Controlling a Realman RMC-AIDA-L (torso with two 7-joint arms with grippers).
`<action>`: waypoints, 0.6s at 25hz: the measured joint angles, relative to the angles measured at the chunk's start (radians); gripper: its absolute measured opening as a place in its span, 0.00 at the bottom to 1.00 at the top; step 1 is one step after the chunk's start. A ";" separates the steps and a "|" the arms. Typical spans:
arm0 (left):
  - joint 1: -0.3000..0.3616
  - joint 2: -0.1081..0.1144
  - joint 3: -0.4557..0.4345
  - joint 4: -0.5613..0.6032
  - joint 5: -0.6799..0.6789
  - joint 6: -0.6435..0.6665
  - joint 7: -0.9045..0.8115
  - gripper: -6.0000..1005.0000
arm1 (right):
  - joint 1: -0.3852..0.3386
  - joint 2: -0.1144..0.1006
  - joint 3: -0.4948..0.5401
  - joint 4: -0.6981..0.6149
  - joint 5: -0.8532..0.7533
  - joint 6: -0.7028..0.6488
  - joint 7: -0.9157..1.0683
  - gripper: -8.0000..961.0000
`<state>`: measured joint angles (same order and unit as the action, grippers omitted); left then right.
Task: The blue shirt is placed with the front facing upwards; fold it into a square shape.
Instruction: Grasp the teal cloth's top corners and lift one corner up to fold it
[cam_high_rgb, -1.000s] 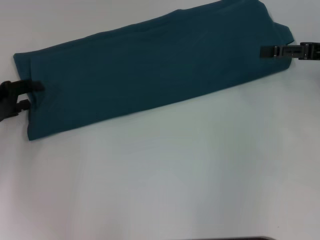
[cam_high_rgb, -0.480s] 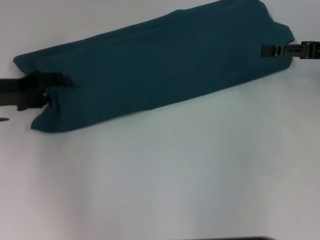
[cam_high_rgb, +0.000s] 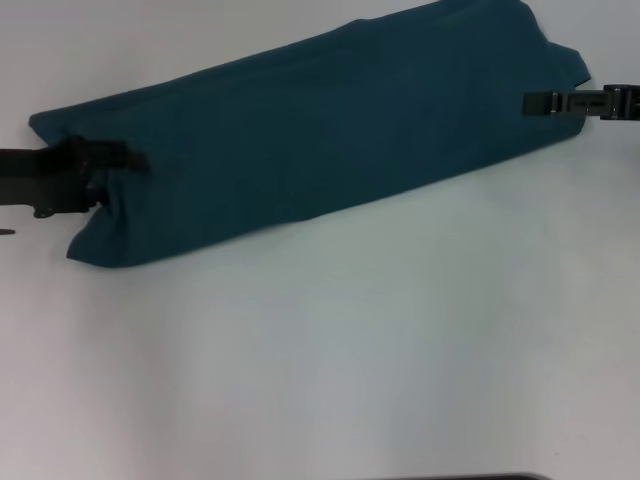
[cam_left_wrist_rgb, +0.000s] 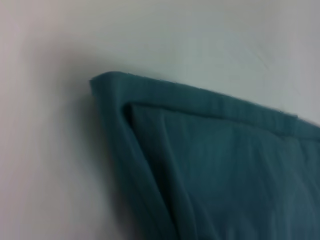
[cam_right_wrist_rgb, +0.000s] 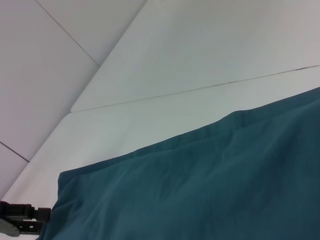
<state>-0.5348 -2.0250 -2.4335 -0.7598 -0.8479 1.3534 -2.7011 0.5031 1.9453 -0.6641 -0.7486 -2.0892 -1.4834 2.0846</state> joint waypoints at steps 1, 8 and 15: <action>-0.001 0.000 0.027 -0.018 0.008 0.006 -0.013 0.72 | 0.000 0.000 0.000 0.000 0.000 0.000 0.000 0.92; -0.012 -0.024 0.102 -0.115 0.073 0.025 -0.065 0.59 | -0.003 0.001 0.005 0.000 0.001 -0.002 0.000 0.92; -0.007 -0.027 0.095 -0.125 0.069 0.036 -0.068 0.31 | -0.003 0.000 0.005 -0.001 0.000 -0.002 0.000 0.92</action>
<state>-0.5414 -2.0522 -2.3387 -0.8845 -0.7786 1.3897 -2.7695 0.5000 1.9455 -0.6595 -0.7493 -2.0890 -1.4850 2.0846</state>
